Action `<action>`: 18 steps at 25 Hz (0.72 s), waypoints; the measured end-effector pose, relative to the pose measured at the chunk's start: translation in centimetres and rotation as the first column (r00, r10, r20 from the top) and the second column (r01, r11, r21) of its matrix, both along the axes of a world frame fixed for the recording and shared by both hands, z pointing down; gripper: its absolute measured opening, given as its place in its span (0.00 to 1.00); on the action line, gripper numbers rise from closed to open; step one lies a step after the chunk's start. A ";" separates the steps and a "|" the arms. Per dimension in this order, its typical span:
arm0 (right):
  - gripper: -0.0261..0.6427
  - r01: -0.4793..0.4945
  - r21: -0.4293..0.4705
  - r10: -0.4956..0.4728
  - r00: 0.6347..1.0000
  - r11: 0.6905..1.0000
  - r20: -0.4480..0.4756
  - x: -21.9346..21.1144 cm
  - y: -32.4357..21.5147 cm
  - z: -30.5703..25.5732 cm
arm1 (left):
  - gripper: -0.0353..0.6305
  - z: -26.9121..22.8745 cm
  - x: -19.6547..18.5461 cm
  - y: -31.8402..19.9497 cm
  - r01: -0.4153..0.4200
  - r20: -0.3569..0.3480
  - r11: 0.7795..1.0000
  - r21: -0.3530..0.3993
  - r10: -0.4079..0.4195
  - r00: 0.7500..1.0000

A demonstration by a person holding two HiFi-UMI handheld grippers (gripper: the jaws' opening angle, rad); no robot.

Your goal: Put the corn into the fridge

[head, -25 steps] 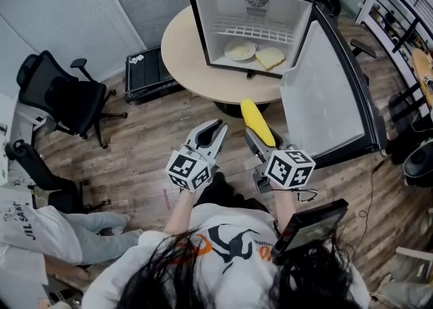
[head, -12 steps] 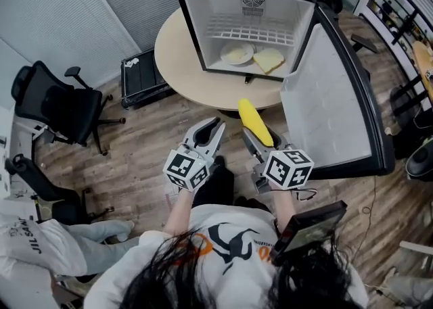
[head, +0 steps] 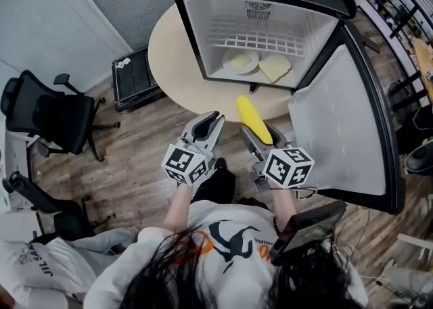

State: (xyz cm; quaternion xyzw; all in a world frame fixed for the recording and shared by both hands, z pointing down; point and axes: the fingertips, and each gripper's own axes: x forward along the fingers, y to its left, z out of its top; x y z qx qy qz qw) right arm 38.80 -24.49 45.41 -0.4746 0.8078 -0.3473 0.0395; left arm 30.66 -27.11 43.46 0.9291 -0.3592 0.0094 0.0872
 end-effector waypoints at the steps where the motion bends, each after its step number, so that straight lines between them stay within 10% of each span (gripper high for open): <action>1: 0.43 -0.002 -0.005 0.002 1.000 1.000 -0.004 -0.3 -0.6 -0.1 | 0.14 -0.2 -0.4 -0.8 -0.003 -0.006 1.000 -0.001 0.003 1.000; 18: 0.43 -0.088 -0.037 0.088 0.996 0.995 -0.001 -4.3 -11.1 0.1 | 0.14 0.5 -3.9 -11.7 -0.112 -0.048 0.994 -0.017 0.111 0.993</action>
